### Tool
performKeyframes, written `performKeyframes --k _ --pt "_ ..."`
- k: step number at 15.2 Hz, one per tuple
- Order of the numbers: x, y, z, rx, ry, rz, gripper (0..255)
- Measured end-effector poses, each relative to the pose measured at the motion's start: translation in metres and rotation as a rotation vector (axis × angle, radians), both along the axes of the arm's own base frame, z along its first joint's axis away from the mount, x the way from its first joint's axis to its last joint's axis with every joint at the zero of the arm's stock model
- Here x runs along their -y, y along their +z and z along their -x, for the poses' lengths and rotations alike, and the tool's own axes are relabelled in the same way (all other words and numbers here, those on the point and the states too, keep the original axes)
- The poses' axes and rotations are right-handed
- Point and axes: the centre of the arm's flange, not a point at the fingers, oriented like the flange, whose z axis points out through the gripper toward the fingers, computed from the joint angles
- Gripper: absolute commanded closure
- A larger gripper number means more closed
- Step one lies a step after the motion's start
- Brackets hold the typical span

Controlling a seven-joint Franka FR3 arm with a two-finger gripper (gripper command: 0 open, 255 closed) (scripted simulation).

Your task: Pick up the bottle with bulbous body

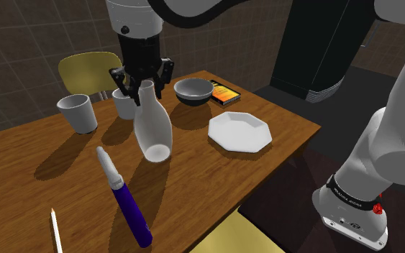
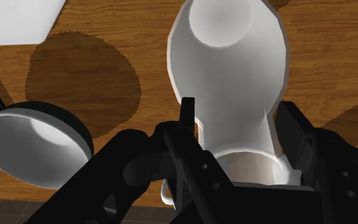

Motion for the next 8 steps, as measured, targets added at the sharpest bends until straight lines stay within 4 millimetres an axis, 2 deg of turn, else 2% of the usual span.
performKeyframes --k 6,8 --pt "0.0000 0.0000 -0.0002 0.000 0.000 0.000 255" --pt "-0.0001 0.0054 -0.0012 -0.001 0.000 0.001 255"
